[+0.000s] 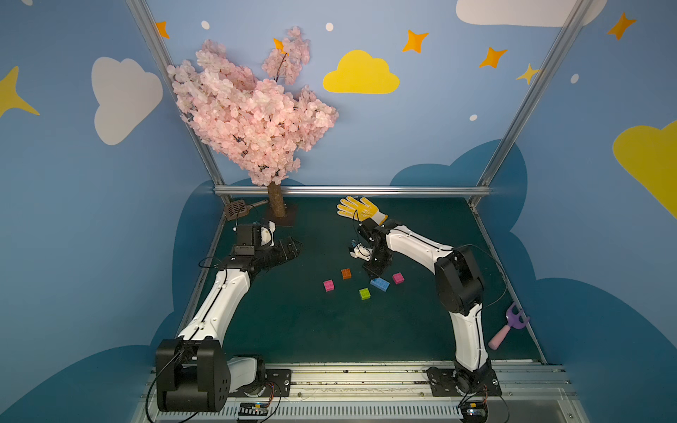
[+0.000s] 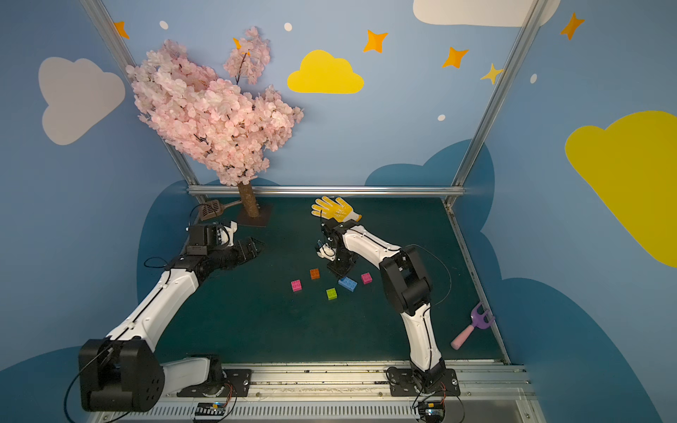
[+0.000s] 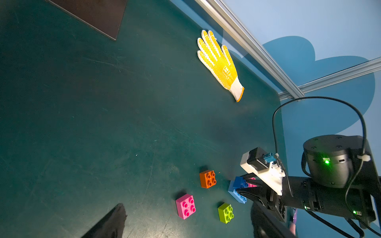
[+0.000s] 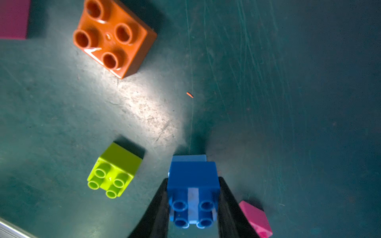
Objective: Assemble the letter y with lego
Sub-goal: Assemble the lego brick with the lego brick.
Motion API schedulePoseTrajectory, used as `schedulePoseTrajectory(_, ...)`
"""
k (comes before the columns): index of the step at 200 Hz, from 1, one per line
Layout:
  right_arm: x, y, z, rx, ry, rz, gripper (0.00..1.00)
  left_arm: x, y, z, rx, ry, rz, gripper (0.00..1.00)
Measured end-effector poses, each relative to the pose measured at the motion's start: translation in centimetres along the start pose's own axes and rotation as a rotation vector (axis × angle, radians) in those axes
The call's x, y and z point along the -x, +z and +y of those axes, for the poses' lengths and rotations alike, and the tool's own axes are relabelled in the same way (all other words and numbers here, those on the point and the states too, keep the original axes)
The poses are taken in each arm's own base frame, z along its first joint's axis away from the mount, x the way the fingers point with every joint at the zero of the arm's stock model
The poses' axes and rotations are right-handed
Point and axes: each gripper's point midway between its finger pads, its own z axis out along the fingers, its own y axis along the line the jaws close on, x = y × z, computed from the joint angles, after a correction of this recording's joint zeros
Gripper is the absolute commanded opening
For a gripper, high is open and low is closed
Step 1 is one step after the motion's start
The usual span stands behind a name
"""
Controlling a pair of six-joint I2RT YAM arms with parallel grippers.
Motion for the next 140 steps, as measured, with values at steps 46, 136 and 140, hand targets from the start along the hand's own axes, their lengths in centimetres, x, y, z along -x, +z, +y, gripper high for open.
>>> schedulePoseTrajectory(46, 0.02, 0.21, 0.19, -0.005, -0.010, 0.002, 0.02, -0.04, 0.02, 0.04, 0.001, -0.001, 0.002, 0.94)
schedulePoseTrajectory(136, -0.04, 0.35, 0.20, -0.022, -0.016, -0.011, 0.00, -0.16, 0.03, 0.10, 0.004, -0.004, 0.006, 0.94)
schedulePoseTrajectory(140, -0.04, 0.37, 0.19, -0.023, -0.016, -0.013, 0.00, -0.16, 0.03, 0.10, 0.004, -0.004, 0.006, 0.94)
